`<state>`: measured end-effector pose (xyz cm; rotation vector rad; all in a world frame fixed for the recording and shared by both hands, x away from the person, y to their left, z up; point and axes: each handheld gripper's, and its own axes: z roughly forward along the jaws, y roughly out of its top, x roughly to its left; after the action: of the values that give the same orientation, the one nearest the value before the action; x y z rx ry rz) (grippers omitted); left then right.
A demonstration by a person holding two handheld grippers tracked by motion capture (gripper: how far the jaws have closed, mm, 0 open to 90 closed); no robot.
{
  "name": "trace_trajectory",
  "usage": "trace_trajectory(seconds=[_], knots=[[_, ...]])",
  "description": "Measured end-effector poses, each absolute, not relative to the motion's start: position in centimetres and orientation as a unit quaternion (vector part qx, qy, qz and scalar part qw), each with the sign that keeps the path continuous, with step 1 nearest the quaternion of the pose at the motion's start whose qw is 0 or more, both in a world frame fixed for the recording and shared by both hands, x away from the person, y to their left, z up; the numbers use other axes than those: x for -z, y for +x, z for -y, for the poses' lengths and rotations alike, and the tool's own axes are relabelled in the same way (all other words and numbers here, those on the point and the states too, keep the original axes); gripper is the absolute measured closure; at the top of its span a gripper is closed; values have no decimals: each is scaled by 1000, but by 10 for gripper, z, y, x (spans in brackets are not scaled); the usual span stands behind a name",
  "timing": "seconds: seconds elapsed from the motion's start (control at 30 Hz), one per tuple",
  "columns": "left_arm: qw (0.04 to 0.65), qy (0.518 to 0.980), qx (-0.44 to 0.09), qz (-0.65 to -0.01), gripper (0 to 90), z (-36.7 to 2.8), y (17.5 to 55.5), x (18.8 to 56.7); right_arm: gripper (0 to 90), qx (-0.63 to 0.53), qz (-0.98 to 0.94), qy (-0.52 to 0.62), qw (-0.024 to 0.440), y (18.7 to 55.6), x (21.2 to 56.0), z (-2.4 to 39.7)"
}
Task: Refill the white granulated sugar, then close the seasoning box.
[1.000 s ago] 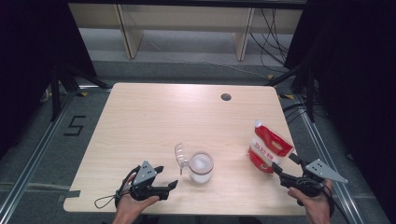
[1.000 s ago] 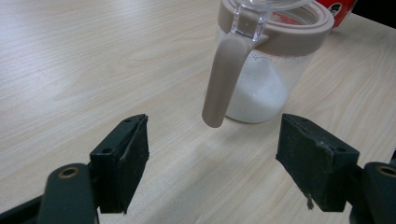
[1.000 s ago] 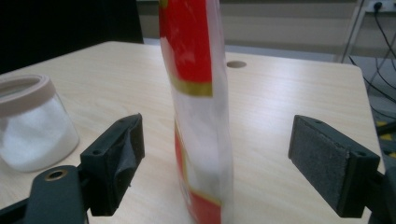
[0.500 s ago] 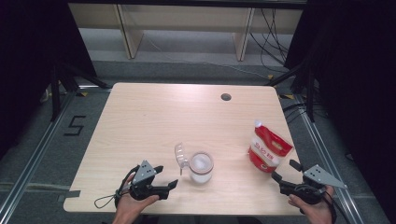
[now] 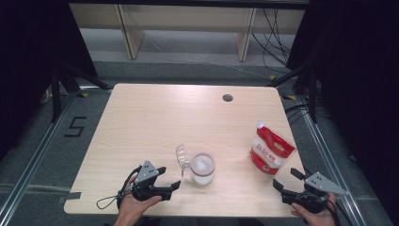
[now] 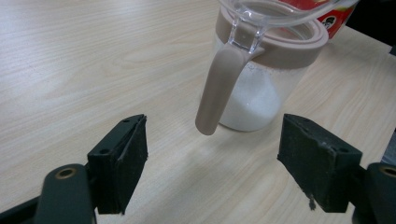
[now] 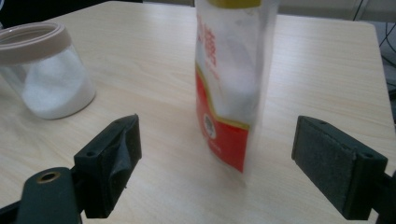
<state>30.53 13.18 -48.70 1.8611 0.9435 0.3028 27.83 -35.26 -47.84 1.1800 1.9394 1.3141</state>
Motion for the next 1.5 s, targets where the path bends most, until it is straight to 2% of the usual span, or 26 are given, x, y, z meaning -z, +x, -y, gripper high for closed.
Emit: trace_trajectory(seconds=[0.37, 0.43, 0.53, 0.57, 0.7, 0.77, 0.93, 0.97, 1.13, 1.37, 1.5], knots=[[496, 766, -125, -390, 235, -133, 306, 486, 166, -470, -735, 425, 243, 277, 482, 345], [494, 766, -127, -391, 235, -133, 306, 486, 166, -469, -731, 442, 224, 274, 482, 341], [496, 766, -126, -388, 235, -133, 306, 486, 165, -464, -740, 426, 234, 276, 483, 340], [497, 765, -125, -389, 235, -133, 306, 486, 165, -460, -739, 439, 221, 274, 483, 338], [499, 765, -128, -387, 235, -134, 307, 486, 165, -463, -739, 438, 217, 274, 484, 337], [495, 764, -129, -393, 235, -133, 305, 485, 165, -458, -748, 423, 230, 276, 485, 338], [499, 763, -129, -389, 238, -135, 307, 483, 166, -455, -752, 419, 227, 276, 485, 336], [499, 764, -129, -388, 238, -135, 307, 483, 166, -456, -746, 436, 212, 274, 485, 334], [500, 764, -134, -385, 246, -138, 306, 481, 167, -452, -757, 419, 217, 275, 484, 333], [506, 758, -142, -386, 280, -139, 308, 471, 171, -449, -764, 413, 209, 275, 485, 328], [506, 756, -146, -388, 324, -140, 308, 467, 172, -450, -762, 411, 221, 276, 487, 330]])
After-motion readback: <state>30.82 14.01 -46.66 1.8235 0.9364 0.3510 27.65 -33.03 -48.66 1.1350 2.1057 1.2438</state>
